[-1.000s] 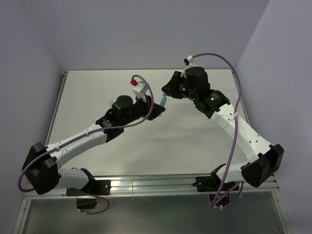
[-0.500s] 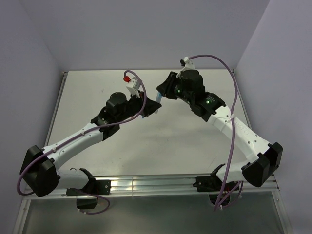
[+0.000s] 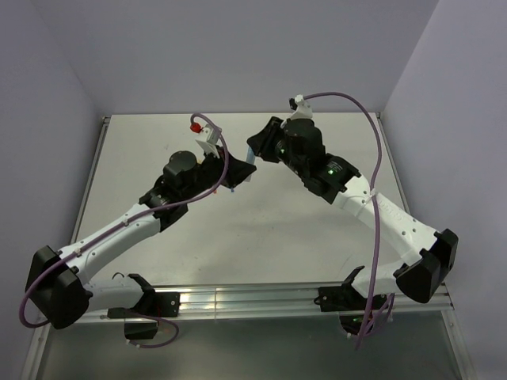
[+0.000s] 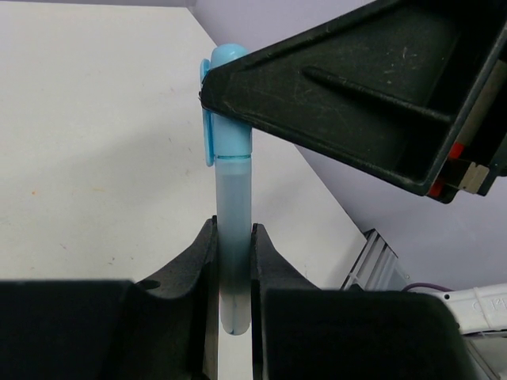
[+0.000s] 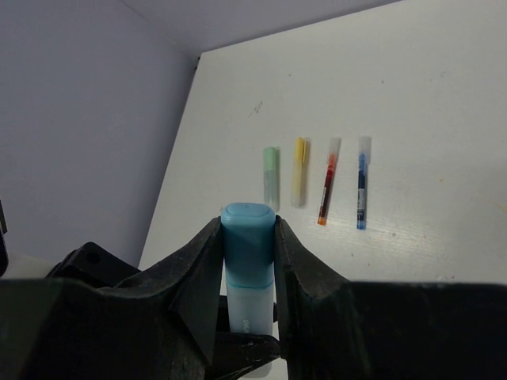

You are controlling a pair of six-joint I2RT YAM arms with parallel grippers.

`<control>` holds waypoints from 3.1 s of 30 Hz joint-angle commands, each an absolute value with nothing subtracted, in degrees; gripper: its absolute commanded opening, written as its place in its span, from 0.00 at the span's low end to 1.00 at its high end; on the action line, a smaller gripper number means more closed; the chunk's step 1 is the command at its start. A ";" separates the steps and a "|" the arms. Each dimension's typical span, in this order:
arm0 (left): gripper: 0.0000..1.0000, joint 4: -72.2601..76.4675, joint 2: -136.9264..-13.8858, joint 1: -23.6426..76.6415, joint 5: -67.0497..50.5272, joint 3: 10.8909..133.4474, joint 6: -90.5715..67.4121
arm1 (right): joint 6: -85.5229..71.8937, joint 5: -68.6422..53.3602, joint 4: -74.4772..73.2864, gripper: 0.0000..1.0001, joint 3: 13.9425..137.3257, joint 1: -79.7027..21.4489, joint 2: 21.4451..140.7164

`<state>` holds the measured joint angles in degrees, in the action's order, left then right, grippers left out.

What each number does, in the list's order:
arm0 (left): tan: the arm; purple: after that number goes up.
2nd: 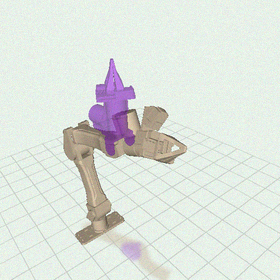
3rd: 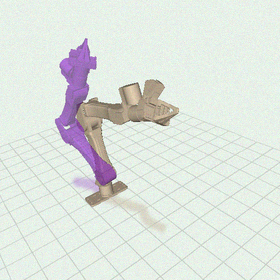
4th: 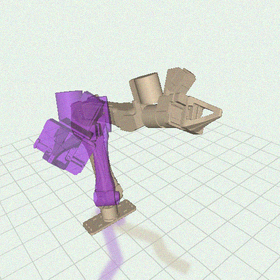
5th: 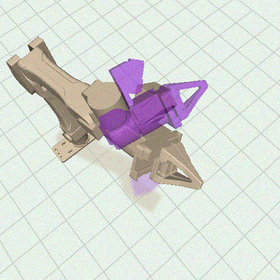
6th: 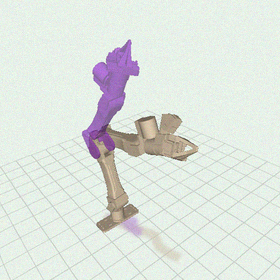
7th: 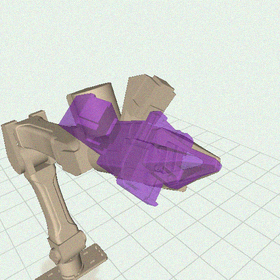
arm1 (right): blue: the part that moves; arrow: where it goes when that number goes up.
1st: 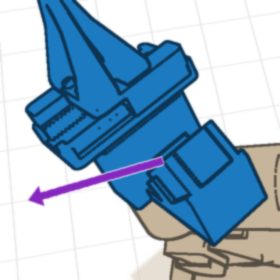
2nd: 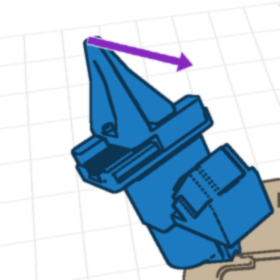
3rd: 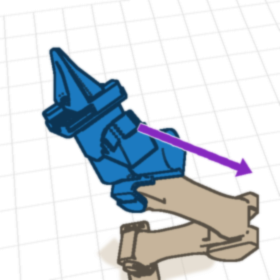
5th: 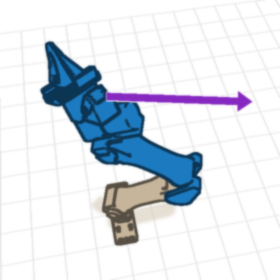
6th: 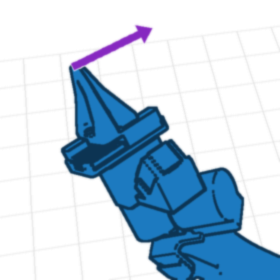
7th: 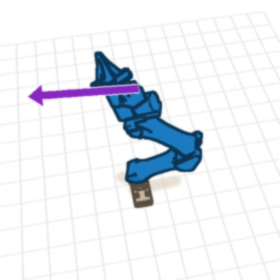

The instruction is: Insert the pens into the pen caps

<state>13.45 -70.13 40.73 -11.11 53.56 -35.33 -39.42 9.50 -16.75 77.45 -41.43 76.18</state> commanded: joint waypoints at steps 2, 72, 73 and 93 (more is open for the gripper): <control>0.00 21.62 -66.98 40.25 -8.44 54.32 -33.93 | -41.57 7.03 -19.51 0.00 75.68 -46.40 75.15; 0.00 9.24 -70.19 41.31 3.30 52.20 -37.52 | -34.46 14.77 -30.50 0.60 84.73 -40.54 61.98; 0.00 8.10 -72.31 41.22 4.47 53.34 -37.79 | -34.19 14.50 -30.15 0.61 82.99 -39.82 61.09; 0.13 -17.66 -121.81 38.32 16.61 91.74 -41.92 | -28.13 11.60 -33.75 0.62 73.04 -34.28 50.98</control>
<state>-13.85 -120.18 38.13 13.69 87.26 -40.95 -29.87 12.29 -34.15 73.93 -34.81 52.80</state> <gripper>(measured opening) 0.168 0.617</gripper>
